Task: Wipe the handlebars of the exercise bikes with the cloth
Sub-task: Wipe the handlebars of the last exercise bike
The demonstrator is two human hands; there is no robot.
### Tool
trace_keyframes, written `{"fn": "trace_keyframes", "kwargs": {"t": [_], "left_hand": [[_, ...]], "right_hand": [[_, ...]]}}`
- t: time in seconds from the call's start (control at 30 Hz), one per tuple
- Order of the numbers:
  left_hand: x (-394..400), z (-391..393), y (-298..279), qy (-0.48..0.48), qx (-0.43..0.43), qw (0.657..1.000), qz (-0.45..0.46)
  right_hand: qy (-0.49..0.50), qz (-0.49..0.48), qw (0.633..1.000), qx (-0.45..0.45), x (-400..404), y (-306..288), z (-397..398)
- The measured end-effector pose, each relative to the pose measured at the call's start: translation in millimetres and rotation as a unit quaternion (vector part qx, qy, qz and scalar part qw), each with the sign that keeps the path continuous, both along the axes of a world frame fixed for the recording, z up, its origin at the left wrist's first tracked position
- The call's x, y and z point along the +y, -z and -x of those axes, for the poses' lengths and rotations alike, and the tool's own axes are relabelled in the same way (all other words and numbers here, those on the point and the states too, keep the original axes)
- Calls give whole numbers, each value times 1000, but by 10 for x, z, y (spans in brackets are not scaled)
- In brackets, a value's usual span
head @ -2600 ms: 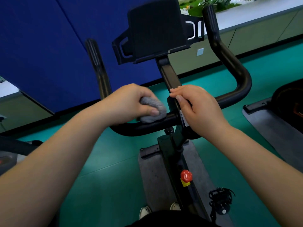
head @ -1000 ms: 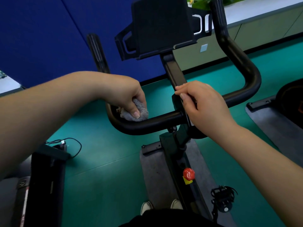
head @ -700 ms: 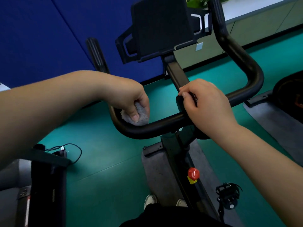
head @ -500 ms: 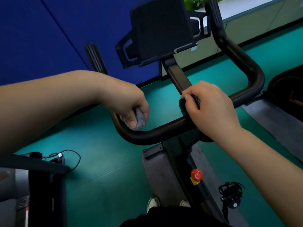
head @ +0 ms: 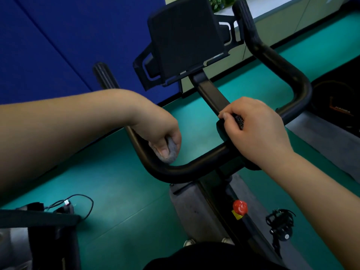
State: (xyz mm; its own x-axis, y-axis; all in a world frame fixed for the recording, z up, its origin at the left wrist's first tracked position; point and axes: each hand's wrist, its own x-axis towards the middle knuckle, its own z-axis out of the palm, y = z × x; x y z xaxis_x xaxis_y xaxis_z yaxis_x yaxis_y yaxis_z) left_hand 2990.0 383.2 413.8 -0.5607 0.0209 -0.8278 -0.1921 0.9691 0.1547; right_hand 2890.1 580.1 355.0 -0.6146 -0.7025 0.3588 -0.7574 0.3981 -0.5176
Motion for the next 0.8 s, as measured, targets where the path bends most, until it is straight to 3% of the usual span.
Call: {"fn": "trace_keyframes", "kwargs": {"t": [0.2, 0.43, 0.57, 0.7, 0.8], "left_hand": [[-136, 90, -165, -15, 12, 1000, 3], [77, 12, 18, -37, 4, 999, -34], [144, -72, 15, -81, 55, 993, -61], [268, -148, 63, -134, 145, 980, -27], [403, -181, 159, -277, 207, 937, -52]], "right_hand": [[-6, 4, 1000, 3, 12, -2, 6], [-15, 23, 1000, -13, 30, 19, 17], [-21, 34, 999, -24, 29, 31, 38], [-25, 40, 999, -26, 38, 30, 56], [-29, 42, 999, -18, 35, 30, 60]]}}
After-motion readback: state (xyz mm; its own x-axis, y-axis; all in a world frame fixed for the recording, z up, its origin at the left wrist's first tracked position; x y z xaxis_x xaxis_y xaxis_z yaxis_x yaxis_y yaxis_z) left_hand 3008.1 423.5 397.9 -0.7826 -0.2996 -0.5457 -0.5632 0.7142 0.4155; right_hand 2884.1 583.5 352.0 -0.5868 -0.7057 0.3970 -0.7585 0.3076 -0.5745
